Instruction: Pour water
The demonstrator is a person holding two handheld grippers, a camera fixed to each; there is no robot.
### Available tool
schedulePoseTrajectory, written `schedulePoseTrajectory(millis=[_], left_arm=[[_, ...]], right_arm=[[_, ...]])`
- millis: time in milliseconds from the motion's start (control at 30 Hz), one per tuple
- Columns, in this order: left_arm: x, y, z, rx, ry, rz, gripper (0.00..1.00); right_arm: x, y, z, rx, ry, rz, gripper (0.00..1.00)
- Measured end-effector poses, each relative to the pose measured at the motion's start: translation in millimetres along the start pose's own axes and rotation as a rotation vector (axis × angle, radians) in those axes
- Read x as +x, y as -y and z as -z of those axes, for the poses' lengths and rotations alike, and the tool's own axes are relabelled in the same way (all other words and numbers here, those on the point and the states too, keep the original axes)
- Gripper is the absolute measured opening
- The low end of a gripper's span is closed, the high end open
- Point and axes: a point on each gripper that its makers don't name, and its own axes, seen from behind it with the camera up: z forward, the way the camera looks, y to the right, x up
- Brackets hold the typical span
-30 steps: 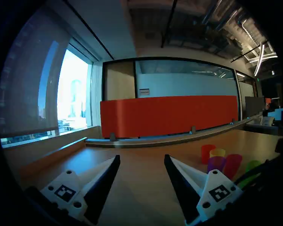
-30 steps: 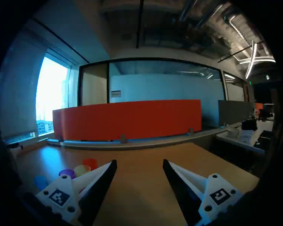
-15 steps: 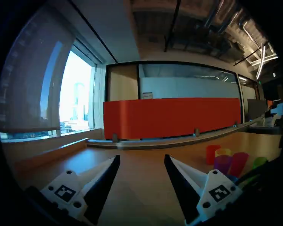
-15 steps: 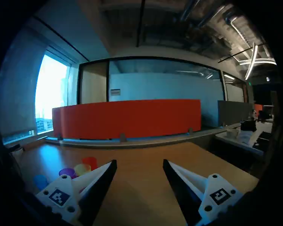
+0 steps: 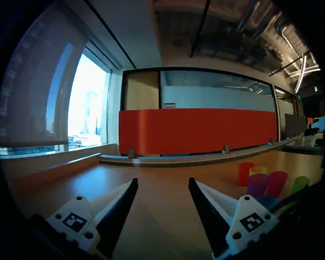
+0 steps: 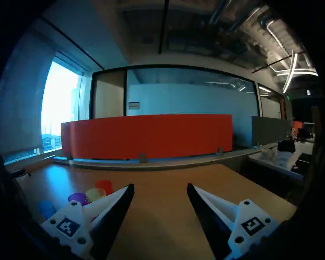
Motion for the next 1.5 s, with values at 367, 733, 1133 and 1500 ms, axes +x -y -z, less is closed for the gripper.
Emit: schedulePoseTrajectory(millis=[367, 733, 1133, 1500], left_arm=[[-8.3, 6.5, -4.3, 0.012, 0.028, 0.014, 0.86], [-14.0, 8.0, -8.1, 0.016, 0.052, 0.012, 0.86], [-16.3, 7.4, -8.8, 0.015, 0.054, 0.011, 0.98], [-15.6, 8.0, -9.2, 0.015, 0.054, 0.012, 0.97]], right_arm=[[-2.4, 0.1, -1.3, -0.005, 0.005, 0.000, 0.94], [-0.2, -0.2, 2.3, -0.002, 0.003, -0.011, 0.94], [2.9, 3.3, 7.9, 0.024, -0.021, 0.006, 0.94], [-5.6, 8.8, -0.9, 0.068, -0.068, -0.018, 0.94]])
